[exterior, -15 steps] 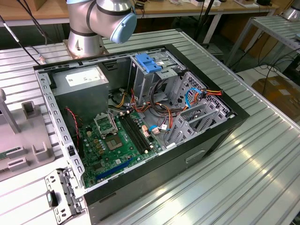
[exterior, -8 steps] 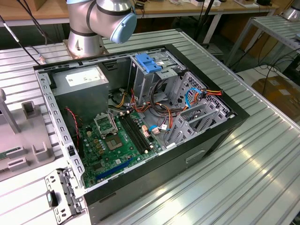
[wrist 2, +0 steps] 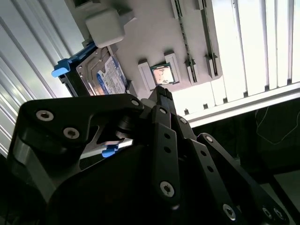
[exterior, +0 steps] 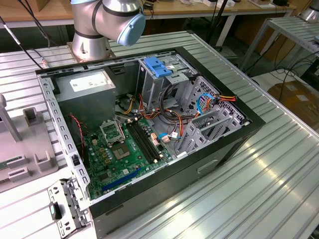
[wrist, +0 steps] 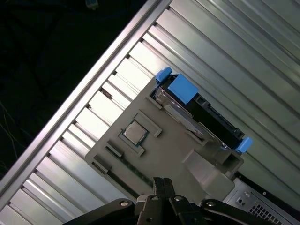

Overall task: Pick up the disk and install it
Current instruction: 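Pick up the disk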

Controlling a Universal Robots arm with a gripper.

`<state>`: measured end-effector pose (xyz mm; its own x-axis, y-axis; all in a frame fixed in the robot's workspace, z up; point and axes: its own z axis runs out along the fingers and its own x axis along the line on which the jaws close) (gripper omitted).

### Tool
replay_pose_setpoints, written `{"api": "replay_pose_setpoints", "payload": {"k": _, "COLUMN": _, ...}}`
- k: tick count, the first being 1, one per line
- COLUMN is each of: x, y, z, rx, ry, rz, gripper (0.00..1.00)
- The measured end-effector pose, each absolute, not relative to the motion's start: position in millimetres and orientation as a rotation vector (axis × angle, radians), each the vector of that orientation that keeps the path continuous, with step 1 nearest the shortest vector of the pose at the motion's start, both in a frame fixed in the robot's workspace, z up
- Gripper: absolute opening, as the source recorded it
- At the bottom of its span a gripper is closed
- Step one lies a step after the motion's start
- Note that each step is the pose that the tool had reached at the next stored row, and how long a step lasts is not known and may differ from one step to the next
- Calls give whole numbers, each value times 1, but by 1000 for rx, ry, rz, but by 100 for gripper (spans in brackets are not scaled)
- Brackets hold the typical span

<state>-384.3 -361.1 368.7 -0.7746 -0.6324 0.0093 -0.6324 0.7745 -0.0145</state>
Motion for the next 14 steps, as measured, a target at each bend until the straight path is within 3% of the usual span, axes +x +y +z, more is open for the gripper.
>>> {"api": "replay_pose_setpoints", "payload": {"k": 14, "x": -384, "y": -361, "z": 369, "rx": 1127, "ry": -2929, "rz": 26, "gripper": 11}}
